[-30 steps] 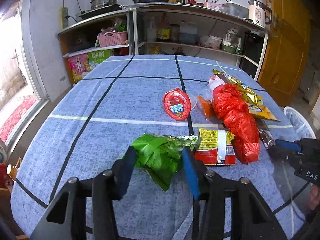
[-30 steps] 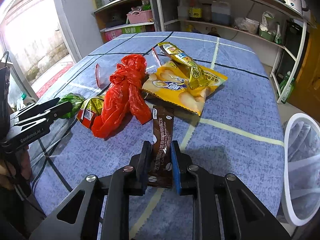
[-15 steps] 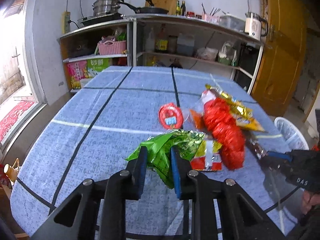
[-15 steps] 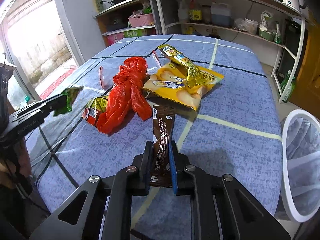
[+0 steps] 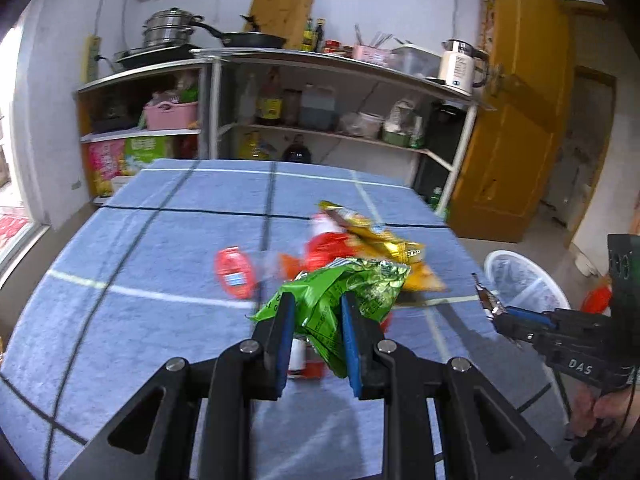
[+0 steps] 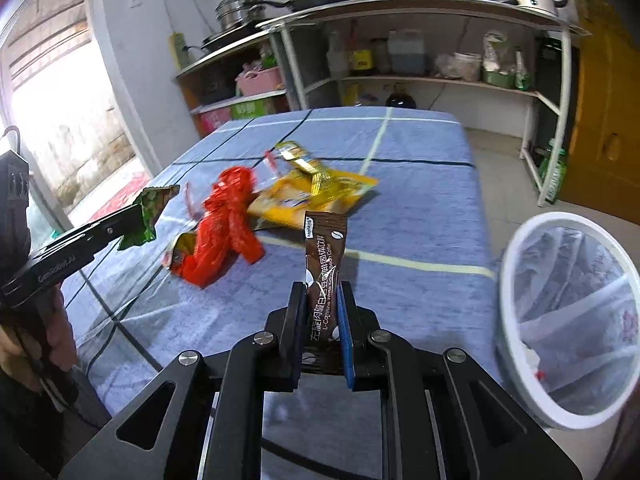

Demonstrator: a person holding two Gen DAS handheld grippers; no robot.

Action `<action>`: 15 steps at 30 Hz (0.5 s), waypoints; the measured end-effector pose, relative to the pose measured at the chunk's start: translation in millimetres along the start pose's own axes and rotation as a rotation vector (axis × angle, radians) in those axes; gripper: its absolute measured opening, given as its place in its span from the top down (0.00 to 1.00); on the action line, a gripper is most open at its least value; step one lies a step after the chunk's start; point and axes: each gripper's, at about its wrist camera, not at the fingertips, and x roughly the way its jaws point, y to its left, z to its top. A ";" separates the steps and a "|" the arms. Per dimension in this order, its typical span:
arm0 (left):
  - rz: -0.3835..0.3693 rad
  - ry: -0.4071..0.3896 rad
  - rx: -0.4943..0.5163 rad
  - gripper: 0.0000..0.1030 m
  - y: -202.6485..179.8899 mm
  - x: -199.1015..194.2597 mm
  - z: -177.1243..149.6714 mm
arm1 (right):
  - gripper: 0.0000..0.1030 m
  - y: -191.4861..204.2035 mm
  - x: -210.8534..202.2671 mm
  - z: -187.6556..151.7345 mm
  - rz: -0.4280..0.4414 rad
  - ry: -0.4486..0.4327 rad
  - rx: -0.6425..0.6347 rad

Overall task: Collect trash
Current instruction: 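Carry the green bag with the left tool while the right tool carries the brown wrapper to the bin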

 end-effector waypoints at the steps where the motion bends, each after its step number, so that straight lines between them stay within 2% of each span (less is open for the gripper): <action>1: -0.013 0.002 0.008 0.77 -7.3 2.3 1.9 | 0.85 -5.5 -3.8 -0.1 -0.009 -0.006 0.010; 15: -0.190 0.048 0.138 0.77 -117.0 39.8 20.8 | 0.85 -85.8 -57.2 -9.5 -0.139 -0.088 0.146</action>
